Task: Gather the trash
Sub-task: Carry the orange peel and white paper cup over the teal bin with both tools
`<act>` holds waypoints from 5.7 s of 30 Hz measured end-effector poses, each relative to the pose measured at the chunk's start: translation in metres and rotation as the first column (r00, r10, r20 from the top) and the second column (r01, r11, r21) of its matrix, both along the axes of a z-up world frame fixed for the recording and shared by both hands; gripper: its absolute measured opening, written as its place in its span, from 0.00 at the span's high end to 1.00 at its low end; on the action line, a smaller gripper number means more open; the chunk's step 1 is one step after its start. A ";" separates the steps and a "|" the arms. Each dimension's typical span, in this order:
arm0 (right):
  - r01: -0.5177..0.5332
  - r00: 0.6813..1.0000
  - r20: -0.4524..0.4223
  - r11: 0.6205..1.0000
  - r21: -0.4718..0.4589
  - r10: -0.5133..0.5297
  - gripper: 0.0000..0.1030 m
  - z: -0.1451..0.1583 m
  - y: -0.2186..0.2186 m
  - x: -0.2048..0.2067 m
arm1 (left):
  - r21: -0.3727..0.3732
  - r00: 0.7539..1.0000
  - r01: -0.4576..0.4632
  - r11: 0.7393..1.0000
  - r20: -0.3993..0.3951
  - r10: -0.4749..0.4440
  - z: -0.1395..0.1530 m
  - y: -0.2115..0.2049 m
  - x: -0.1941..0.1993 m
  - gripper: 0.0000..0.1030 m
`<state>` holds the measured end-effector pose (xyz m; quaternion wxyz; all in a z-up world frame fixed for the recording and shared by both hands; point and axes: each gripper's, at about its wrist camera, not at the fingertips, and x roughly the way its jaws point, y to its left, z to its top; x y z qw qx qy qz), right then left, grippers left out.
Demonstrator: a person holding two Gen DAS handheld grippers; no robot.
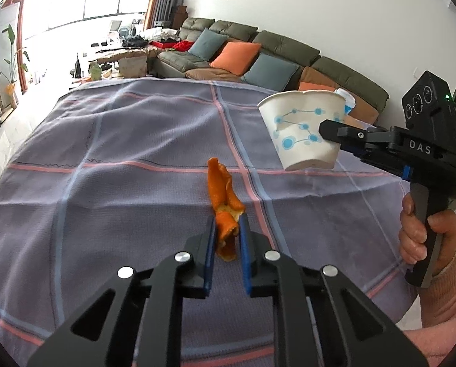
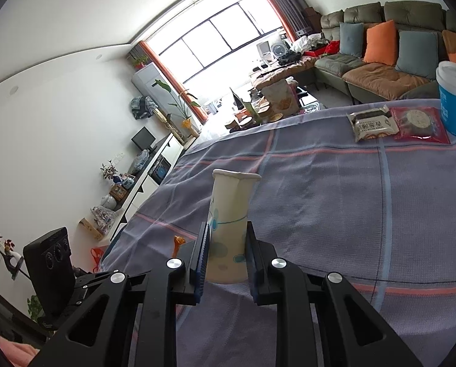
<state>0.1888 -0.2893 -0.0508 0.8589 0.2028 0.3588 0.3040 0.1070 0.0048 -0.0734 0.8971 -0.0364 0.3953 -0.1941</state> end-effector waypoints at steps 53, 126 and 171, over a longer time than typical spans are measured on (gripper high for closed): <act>-0.299 0.953 0.063 0.954 0.016 0.297 0.78 0.011 0.125 -0.011 | -0.012 0.956 -0.281 0.960 0.089 0.281 0.044 0.108 -0.066 0.85; -0.515 0.857 0.035 0.857 0.019 0.514 0.78 0.008 0.231 0.000 | 0.000 0.855 -0.505 0.863 0.138 0.501 0.062 0.196 -0.098 0.85; -0.587 0.809 0.013 0.809 -0.027 0.587 0.78 0.008 0.295 0.005 | 0.018 0.796 -0.599 0.801 0.125 0.592 0.055 0.213 -0.088 0.85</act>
